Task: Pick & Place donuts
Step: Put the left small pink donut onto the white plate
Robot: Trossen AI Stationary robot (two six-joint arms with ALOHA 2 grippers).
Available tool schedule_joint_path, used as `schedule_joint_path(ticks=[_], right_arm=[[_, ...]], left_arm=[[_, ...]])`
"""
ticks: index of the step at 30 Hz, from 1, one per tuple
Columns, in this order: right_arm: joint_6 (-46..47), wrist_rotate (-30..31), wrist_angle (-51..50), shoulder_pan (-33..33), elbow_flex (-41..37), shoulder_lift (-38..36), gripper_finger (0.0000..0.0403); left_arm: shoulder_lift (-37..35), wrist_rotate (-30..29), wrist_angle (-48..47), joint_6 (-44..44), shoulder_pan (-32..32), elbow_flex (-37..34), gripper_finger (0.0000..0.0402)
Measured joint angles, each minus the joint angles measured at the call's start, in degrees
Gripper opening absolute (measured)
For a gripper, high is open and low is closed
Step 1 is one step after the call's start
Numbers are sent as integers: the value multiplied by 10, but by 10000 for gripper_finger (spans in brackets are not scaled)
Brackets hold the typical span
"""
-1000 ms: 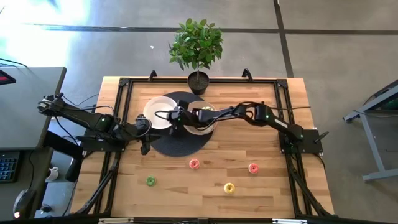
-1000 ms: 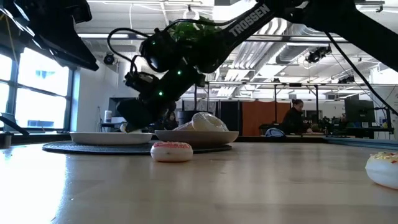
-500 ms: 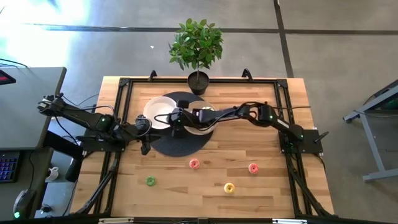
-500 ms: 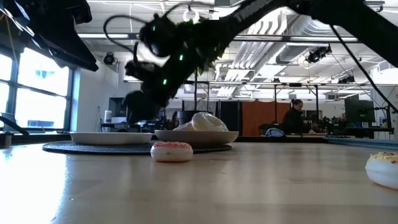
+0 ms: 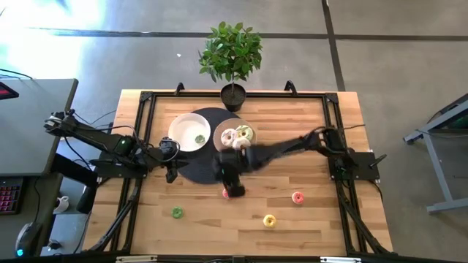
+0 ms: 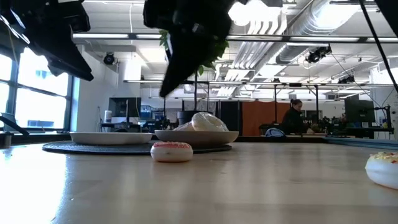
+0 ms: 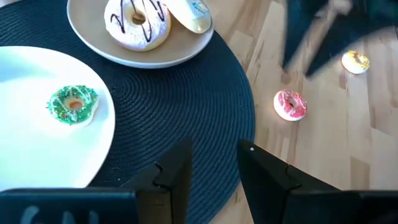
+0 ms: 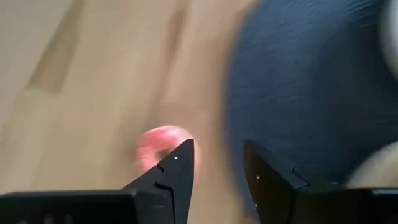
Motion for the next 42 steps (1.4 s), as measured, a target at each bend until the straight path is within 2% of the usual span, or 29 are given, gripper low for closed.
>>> schedule_joint_path(ticks=[6, 13, 16, 21, 25, 30, 35, 39, 42], right_arm=[[37, 12, 144, 58, -111, 1, 133], [64, 100, 235, 59, -190, 1, 133], [77, 97, 242, 50, -200, 0, 133], [98, 60, 299, 41, -235, -1, 131], [101, 50, 342, 42, -260, -2, 96], [101, -15, 371, 40, -264, -1, 15], [99, -28, 410, 35, -262, 3, 22], [82, -32, 406, 30, -224, 5, 7], [63, 36, 411, 25, -186, 4, 11]], left_arm=[[0, 0, 16, 0, 0, 0, 126], [0, 0, 15, -11, 0, 0, 126], [0, 1, 15, -14, 0, 0, 126], [0, 1, 15, -14, 0, 0, 126], [0, 1, 14, -14, 0, 0, 126], [0, 1, 13, -13, 0, 0, 126], [0, 1, 8, -13, 0, 0, 126], [0, 1, 9, -12, 0, 0, 126], [0, 1, 9, -12, 0, 0, 126]])
